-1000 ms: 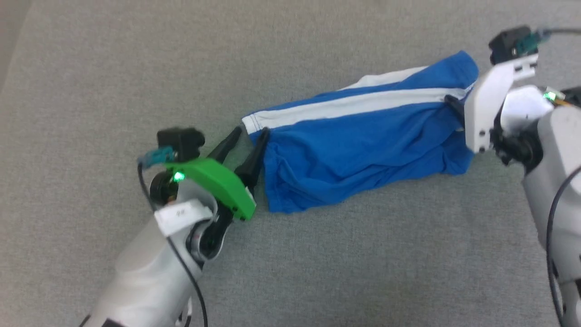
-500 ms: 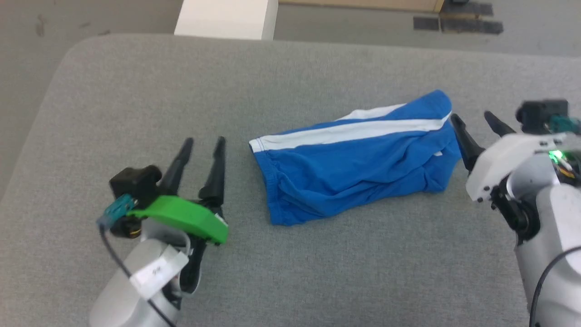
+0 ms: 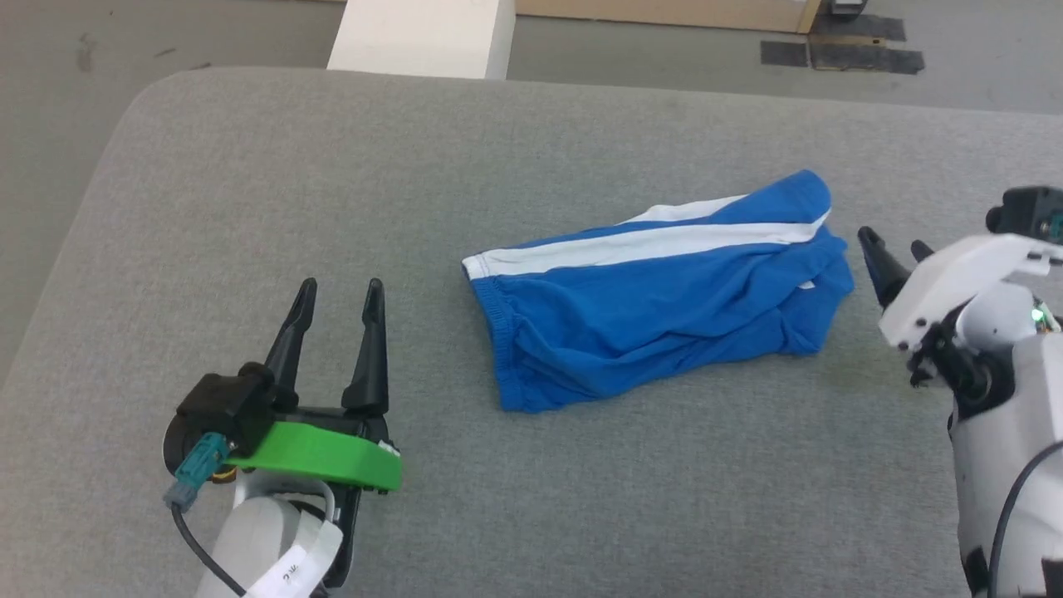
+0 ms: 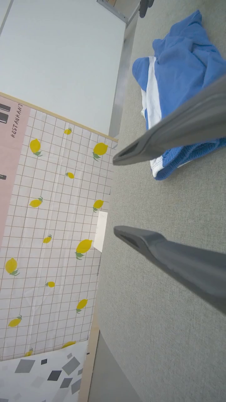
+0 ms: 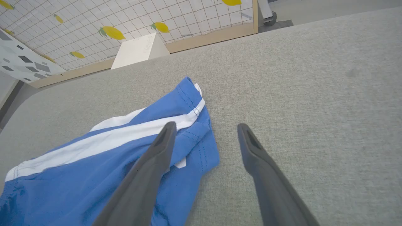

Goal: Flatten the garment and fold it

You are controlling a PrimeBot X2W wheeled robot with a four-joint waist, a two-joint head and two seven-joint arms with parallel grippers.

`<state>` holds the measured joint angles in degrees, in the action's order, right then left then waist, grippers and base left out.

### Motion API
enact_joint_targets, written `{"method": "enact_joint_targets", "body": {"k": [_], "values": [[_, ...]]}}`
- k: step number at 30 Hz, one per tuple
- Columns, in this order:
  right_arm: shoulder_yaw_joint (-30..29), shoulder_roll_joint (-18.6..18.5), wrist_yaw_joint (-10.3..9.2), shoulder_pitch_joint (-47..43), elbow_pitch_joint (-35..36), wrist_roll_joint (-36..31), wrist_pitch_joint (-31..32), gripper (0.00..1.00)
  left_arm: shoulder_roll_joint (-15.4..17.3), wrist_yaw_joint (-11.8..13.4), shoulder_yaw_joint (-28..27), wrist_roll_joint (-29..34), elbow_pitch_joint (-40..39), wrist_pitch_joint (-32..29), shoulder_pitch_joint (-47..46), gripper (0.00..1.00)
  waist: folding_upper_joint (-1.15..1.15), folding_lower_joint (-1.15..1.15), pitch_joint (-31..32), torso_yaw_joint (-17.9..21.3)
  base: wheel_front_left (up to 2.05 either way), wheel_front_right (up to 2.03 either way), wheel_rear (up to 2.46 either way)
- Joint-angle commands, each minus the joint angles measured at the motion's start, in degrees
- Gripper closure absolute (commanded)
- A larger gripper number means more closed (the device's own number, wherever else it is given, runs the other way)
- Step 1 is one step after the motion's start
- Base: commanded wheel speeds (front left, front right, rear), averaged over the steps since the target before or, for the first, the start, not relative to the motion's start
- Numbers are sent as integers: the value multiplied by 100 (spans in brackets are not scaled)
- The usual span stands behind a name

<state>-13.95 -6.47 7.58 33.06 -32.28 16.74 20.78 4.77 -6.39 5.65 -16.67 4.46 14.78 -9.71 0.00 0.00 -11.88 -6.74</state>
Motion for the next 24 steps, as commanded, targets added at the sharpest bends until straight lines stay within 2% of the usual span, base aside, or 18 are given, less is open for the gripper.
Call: {"method": "enact_joint_targets", "body": {"k": [1, 6, 14, 20, 23, 24], "values": [[-63, 39, -9, 144, -118, -32, 102, 0, -44, -43, -66, 50, -13, 21, 43, 0, 0, 0, -72, -76, 0, 0, 0], [-491, 103, -9, 626, -690, -148, 579, 0, -124, -92, -196, 141, -34, 21, -13, 0, 0, 0, -214, -205, 0, 0, 0], [-1093, 161, -9, 1173, -1322, -790, 1197, 0, -170, -108, -141, 158, -70, 21, -145, 0, 0, 0, -431, -344, 0, 0, 0], [-1292, 262, -9, 1347, -1571, -1157, 1755, 0, -180, -109, -77, 138, -75, 21, -193, 0, 0, 0, -514, -365, 0, 0, 0], [-1267, 309, -9, 1399, -1661, -1138, 2024, 0, -182, -109, -61, 127, -71, 21, -202, 0, 0, 0, -534, -353, 0, 0, 0], [-1226, 323, -9, 1410, -1685, -1103, 2112, 3, -183, -109, -57, 125, -71, 21, -205, 0, 0, 0, -541, -346, 0, 0, 0]]}}
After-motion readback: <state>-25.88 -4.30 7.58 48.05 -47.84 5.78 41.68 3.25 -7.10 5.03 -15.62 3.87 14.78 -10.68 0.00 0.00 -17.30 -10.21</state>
